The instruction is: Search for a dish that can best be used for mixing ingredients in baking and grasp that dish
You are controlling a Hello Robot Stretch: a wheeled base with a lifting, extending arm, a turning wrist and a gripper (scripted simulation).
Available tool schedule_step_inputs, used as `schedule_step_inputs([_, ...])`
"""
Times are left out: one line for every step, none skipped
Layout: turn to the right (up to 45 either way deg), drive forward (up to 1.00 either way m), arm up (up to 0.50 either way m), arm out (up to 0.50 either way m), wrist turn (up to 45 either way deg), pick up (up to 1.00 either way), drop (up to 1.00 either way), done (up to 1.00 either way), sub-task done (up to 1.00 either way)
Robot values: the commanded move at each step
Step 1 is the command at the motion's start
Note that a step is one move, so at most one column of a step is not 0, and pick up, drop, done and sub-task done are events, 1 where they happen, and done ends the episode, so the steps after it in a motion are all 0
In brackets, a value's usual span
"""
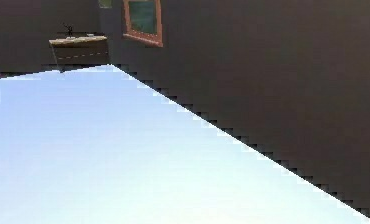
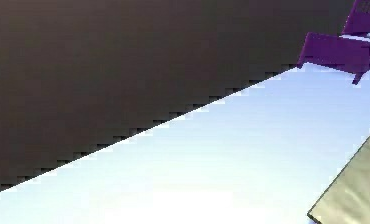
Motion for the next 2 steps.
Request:
schedule_step_inputs([-24.0,0.0,0.0,0.0,0.0,0.0,0.0,0.0,0.0])
schedule_step_inputs([0.0,1.0,0.0,0.0,0.0,0.0,0.0,0.0,0.0])
